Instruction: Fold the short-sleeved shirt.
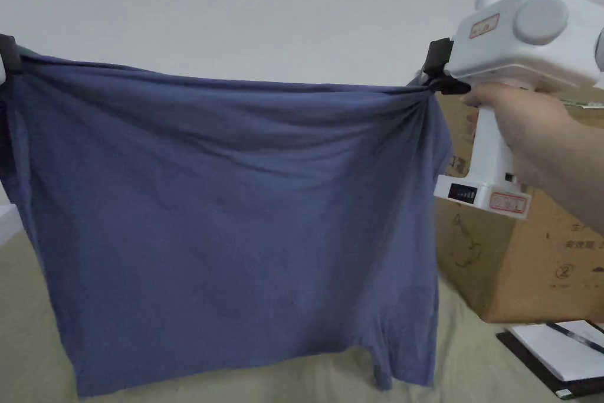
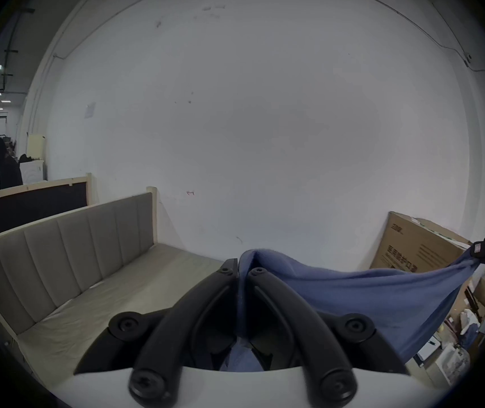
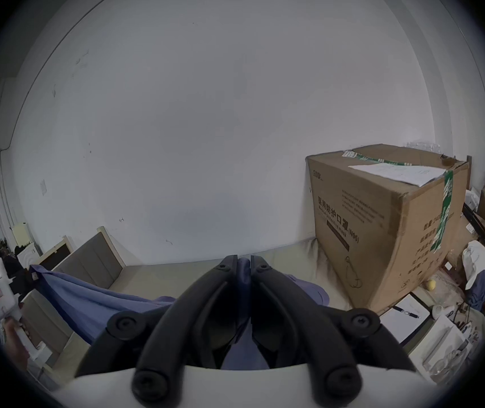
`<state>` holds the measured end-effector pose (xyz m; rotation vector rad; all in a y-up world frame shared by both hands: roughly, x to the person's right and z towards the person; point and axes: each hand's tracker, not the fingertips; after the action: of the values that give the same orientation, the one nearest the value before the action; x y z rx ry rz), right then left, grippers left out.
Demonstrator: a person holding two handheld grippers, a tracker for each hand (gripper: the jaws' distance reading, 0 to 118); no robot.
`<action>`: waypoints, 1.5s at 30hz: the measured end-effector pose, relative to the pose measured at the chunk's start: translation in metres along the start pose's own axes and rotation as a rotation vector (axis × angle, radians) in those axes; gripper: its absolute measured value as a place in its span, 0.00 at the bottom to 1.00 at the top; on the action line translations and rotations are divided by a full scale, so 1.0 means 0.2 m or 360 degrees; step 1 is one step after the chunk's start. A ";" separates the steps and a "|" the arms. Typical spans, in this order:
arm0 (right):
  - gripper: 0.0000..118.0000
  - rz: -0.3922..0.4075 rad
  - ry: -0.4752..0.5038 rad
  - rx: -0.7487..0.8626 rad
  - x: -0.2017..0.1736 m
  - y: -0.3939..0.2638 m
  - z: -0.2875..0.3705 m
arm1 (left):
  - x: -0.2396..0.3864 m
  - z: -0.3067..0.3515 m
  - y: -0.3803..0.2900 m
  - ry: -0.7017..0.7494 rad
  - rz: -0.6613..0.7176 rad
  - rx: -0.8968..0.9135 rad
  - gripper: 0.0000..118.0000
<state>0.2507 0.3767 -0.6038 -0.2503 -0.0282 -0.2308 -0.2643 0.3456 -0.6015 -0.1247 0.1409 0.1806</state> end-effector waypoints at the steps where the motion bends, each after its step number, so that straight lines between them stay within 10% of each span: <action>1: 0.06 0.0004 -0.0004 -0.0015 -0.01 -0.04 -0.02 | -0.01 0.01 -0.03 0.0005 -0.0008 0.0018 0.02; 18: 0.06 -0.0157 0.0001 -0.0955 0.43 -1.75 0.36 | -0.27 0.47 -1.51 -0.0285 -0.0176 -0.1020 0.02; 24: 0.06 -0.0417 0.0119 -0.1038 0.62 -1.89 0.91 | -0.49 0.96 -1.59 -0.0312 -0.0227 -0.1156 0.02; 35: 0.07 -0.0265 0.0039 -0.1217 0.62 -1.97 1.07 | -0.54 1.09 -1.55 -0.0259 -0.0207 -0.1226 0.03; 37: 0.09 -0.0258 0.0002 -0.1226 0.63 -2.01 0.99 | -0.52 1.05 -1.60 -0.0238 -0.0207 -0.1242 0.16; 39: 0.24 -0.0204 -0.0056 -0.1274 0.68 -2.06 0.88 | -0.57 0.95 -1.74 -0.0210 -0.0218 -0.1262 0.69; 41: 0.75 -0.0080 -0.0142 -0.1329 0.67 -2.07 0.82 | -0.58 0.91 -1.77 -0.0164 -0.0182 -0.1313 0.98; 43: 1.00 -0.0014 -0.0181 -0.1266 0.65 -2.06 0.82 | -0.57 0.94 -1.71 -0.0158 -0.0135 -0.1282 0.98; 45: 0.97 -0.0016 -0.0135 -0.1113 0.62 -1.98 0.88 | -0.56 0.97 -1.64 -0.0196 -0.0081 -0.1250 0.98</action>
<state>0.2798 0.0199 -0.3312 -0.9562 -0.0321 -0.2339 -0.2872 0.0320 -0.3575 -0.8968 -0.0638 0.1845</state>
